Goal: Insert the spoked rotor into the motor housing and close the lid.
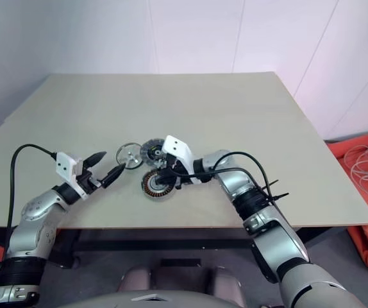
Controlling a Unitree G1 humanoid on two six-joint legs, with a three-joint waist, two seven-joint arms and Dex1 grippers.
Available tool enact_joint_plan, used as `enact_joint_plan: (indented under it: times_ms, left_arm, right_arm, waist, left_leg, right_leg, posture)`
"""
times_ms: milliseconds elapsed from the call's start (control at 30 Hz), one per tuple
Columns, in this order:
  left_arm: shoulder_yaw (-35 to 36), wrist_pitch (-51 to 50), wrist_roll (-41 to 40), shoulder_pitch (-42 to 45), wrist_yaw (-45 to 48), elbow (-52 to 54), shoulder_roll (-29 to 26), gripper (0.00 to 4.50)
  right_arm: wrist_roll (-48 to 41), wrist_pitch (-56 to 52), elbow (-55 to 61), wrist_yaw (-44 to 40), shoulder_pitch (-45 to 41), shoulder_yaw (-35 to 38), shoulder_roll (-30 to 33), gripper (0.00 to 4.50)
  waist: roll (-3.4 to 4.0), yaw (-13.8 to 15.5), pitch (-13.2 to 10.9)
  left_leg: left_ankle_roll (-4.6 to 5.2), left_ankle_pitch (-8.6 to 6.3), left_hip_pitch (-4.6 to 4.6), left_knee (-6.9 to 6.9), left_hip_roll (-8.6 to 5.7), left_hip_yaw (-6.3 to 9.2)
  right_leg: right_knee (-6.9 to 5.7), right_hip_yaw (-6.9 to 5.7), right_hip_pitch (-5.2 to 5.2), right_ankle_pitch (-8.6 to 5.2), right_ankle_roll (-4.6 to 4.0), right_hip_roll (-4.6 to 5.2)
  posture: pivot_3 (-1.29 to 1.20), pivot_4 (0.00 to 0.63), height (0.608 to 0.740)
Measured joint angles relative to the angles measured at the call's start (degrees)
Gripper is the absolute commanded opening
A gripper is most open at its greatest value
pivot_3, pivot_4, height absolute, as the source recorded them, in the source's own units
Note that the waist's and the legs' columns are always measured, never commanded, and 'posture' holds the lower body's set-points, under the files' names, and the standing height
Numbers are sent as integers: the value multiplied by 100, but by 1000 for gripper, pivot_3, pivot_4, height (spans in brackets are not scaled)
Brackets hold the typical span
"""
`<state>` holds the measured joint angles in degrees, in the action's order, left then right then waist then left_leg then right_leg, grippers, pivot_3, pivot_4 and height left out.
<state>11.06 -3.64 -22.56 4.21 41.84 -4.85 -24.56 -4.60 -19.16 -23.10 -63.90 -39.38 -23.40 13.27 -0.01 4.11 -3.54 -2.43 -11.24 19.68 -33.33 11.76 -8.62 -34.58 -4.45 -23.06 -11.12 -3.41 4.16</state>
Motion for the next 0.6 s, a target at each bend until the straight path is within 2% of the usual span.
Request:
enact_joint_plan:
  times_ms: [600]
  left_arm:
    - [-13,78,24,5,-76,-46,20,4500]
  right_arm:
    - [164,289,-412,35,0,13,-115,572]
  waist:
    - [0,-2,0]
  left_leg:
    - [-2,2,-2,-1,1,0]
  right_leg:
    - [-6,0,2,0,-1,0]
  posture:
    - [0,0,740]
